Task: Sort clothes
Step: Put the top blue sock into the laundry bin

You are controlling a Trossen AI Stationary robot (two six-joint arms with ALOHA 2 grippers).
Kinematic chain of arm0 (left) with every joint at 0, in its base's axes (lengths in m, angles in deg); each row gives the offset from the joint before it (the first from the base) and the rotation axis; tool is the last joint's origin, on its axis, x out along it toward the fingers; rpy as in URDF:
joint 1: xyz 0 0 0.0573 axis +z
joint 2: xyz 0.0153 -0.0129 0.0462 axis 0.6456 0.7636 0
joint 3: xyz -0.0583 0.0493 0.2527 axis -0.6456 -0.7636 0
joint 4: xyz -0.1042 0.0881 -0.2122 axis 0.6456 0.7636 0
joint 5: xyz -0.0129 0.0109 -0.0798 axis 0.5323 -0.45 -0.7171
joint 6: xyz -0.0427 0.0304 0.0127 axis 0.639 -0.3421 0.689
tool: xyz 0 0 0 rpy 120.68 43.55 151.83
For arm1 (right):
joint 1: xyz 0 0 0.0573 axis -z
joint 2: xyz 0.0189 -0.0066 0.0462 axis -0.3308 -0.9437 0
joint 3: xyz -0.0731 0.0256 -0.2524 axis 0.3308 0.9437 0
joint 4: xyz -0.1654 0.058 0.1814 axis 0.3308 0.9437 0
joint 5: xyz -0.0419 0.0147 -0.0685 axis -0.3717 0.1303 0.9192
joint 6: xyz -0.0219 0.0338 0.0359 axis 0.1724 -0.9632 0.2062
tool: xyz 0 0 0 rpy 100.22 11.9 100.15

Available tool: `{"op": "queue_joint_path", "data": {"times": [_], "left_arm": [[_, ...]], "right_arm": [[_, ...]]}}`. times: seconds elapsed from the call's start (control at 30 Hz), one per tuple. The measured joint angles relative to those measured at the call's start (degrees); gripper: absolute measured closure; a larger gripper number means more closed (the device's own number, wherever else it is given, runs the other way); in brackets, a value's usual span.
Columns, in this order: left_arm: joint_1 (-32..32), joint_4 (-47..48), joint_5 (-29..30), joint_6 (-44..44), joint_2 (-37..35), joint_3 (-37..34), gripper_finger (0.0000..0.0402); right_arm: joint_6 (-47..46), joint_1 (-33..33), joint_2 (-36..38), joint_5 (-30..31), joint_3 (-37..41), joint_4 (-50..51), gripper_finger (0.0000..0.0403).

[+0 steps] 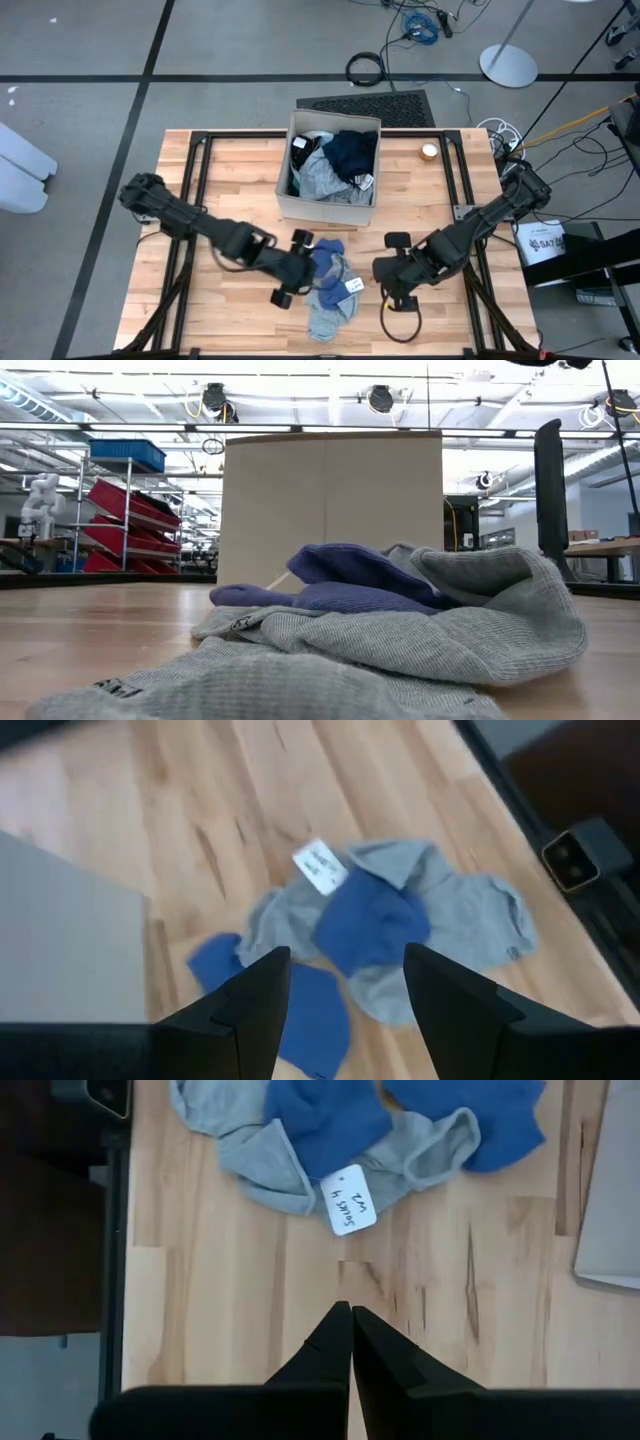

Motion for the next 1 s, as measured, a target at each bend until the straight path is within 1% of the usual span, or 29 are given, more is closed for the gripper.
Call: {"op": "queue_joint_path", "data": {"times": [0.13,0.27,0.33,0.53,0.7,1.0], "left_arm": [[3.97,-0.04,-4.86,0.11,3.90,0.00,0.0194],[7.35,-0.58,-12.41,0.02,8.36,0.00,0.0194],[8.77,-0.54,-14.67,0.02,10.25,0.00,0.0194],[12.00,2.57,-15.25,0.04,15.28,0.00,0.0194],[13.22,2.20,-18.04,-0.02,19.44,0.00,0.0194],[16.39,2.13,-17.91,-0.01,24.97,0.24,0.0195]], "right_arm": [[0.35,-0.12,0.00,0.25,0.00,-0.20,0.0403],[0.97,0.33,0.00,0.43,0.00,-0.21,0.0403],[1.33,0.41,0.00,0.72,0.00,-0.18,0.0401],[1.66,1.03,0.00,0.81,0.02,-0.13,0.0385],[1.66,1.07,0.00,0.80,0.02,0.06,0.0374],[1.62,1.07,0.00,0.77,0.04,1.03,0.0369]]}}
